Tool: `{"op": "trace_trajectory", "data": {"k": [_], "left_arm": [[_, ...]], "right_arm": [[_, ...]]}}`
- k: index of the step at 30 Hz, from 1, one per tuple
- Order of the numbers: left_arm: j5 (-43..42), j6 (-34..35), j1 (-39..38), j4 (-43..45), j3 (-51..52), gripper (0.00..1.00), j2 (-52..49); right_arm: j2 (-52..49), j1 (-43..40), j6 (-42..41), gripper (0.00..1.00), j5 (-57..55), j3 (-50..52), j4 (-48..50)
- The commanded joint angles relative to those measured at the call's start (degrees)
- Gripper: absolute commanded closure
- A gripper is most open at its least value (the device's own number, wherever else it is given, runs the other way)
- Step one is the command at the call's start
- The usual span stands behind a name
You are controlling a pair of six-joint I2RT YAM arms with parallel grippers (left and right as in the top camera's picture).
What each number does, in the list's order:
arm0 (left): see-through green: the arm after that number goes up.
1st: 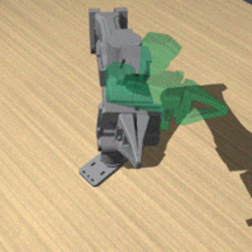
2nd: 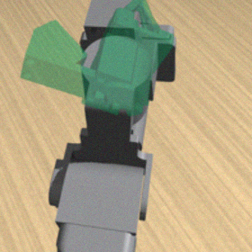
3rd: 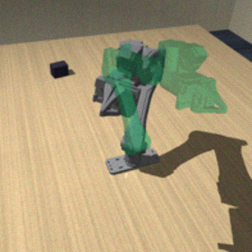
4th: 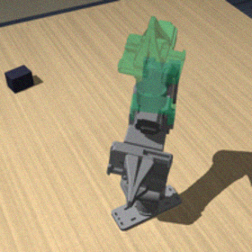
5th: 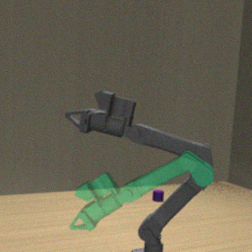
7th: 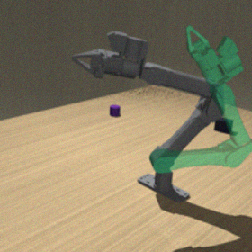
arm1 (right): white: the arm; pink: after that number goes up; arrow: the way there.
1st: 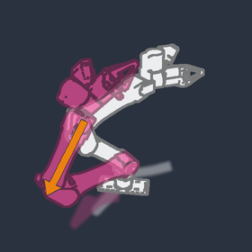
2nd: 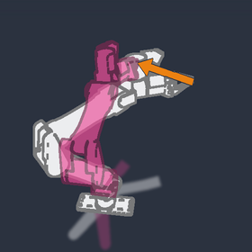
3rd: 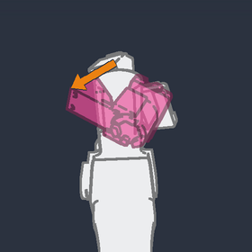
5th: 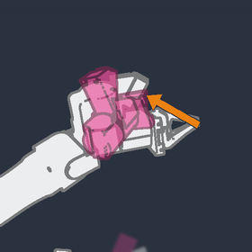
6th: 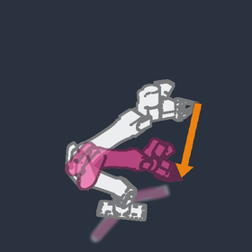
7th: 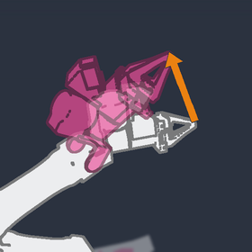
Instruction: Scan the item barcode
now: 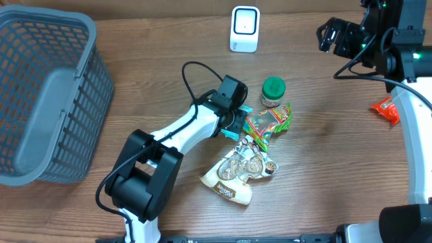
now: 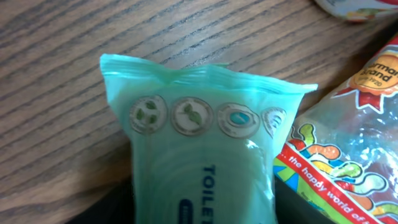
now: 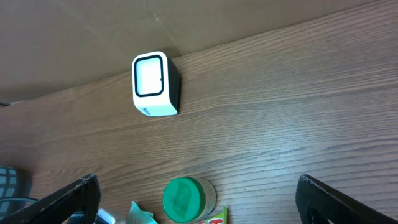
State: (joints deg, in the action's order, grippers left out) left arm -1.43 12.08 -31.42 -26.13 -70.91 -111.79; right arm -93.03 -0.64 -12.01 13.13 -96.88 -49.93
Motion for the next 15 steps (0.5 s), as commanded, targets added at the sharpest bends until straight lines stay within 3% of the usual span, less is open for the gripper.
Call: {"op": "trace_trajectory", "data": {"k": [1,6,8,15], "left_arm": [[0.6,0.0,0.7,-1.8,-3.2,0.59,0.0],[0.4,-0.1,2.5,-6.9,-7.0,0.85,0.2],[0.3,-0.2,3.1,-8.5,-8.3,0.91,0.2],[-6.4,-3.7,4.0,-11.0,-10.5,0.96,0.2]], "right_arm": [[1.4,0.3,-0.2,0.0,0.0,-0.4,0.0],[1.4,0.3,0.0,0.0,0.0,-0.4,-0.1],[1.4,0.3,0.0,0.0,0.0,-0.4,-0.1],[1.4,0.3,0.0,0.0,0.1,-0.4,-0.1]]}}
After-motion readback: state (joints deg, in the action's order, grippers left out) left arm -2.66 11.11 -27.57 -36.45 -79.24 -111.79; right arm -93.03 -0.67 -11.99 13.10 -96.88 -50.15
